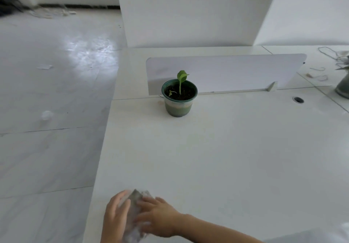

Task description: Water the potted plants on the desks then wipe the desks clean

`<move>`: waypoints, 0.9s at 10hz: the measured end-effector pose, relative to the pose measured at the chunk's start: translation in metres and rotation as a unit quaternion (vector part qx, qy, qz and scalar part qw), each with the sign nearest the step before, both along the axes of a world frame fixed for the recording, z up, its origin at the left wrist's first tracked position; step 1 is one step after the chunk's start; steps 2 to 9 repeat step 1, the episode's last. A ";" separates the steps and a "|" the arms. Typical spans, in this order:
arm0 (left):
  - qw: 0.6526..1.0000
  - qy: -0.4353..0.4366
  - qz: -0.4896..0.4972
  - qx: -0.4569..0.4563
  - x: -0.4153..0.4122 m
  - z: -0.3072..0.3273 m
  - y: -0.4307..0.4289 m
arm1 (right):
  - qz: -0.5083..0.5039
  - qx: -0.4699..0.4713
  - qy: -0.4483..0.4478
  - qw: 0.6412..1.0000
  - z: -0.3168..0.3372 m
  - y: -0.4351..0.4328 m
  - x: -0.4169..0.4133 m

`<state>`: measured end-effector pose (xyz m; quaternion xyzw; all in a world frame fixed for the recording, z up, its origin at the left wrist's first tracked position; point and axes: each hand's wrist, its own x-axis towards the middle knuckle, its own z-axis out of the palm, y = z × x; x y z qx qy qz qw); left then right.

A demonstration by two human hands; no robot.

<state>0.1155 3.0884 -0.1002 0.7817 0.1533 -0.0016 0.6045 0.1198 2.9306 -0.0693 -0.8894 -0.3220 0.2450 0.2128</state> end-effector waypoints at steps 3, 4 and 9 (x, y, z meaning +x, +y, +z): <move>0.989 -0.085 -0.030 0.113 -0.012 -0.009 0.007 | 0.006 0.033 0.003 0.999 0.011 -0.007 0.002; 0.989 -0.085 -0.030 0.113 -0.012 -0.009 0.007 | 0.006 0.033 0.003 0.999 0.011 -0.007 0.002; 0.989 -0.085 -0.030 0.113 -0.012 -0.009 0.007 | 0.006 0.033 0.003 0.999 0.011 -0.007 0.002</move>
